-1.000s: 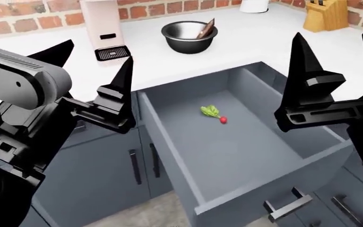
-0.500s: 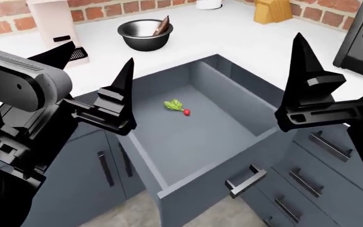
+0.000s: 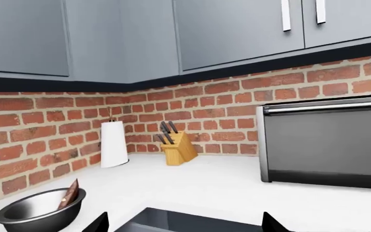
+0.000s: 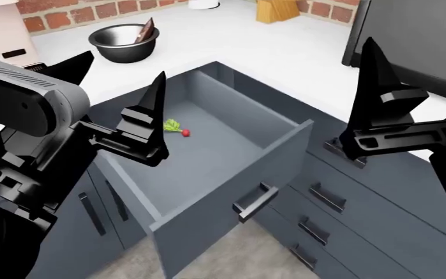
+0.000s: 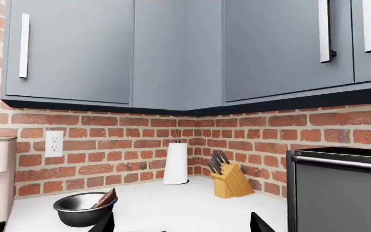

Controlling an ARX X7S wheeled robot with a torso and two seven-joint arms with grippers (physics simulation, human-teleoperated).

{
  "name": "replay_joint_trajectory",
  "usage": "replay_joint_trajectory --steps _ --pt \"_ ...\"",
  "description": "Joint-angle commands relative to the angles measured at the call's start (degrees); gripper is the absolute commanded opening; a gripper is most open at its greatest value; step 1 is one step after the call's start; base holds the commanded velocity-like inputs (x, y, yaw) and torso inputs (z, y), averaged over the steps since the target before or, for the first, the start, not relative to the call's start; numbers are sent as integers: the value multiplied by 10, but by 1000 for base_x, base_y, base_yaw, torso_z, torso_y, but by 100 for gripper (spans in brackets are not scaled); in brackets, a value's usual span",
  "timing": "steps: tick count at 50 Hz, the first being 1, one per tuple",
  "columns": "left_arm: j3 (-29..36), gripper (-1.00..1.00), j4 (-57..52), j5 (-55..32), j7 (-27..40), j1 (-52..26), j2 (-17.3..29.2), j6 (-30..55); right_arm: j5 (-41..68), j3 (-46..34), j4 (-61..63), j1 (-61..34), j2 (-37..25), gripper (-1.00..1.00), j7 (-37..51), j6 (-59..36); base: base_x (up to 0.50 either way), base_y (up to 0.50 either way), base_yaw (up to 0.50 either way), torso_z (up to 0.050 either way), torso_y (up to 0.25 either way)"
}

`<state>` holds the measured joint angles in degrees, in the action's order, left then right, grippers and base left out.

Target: Place the bar in the bowl and close the drawer.

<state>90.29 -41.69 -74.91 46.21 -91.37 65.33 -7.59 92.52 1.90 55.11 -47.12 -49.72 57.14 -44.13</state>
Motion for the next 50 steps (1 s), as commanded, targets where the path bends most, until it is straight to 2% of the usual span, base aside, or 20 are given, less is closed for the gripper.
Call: replay_joint_trajectory --steps 1,16,25,42,50 --pt "-19 100 0 17 -7 5 -14 -8 -3 15 11 1 10 100 -11 1 -93 84 -500 0 0" --pt "-20 100 2 21 -8 14 -14 -12 -13 14 9 6 13 100 -10 0 -86 86 -500 0 0" --pt "-21 100 2 22 -8 18 -10 -14 -25 1 15 -7 9 100 -8 -15 29 26 0 0 0" --pt "-26 100 -3 18 -9 8 -6 0 -22 -8 16 -30 -1 100 9 -23 370 336 0 0 0" --pt "-39 100 5 -15 -19 -19 -3 18 -13 -16 8 -51 -7 100 18 -29 370 336 0 0 0"
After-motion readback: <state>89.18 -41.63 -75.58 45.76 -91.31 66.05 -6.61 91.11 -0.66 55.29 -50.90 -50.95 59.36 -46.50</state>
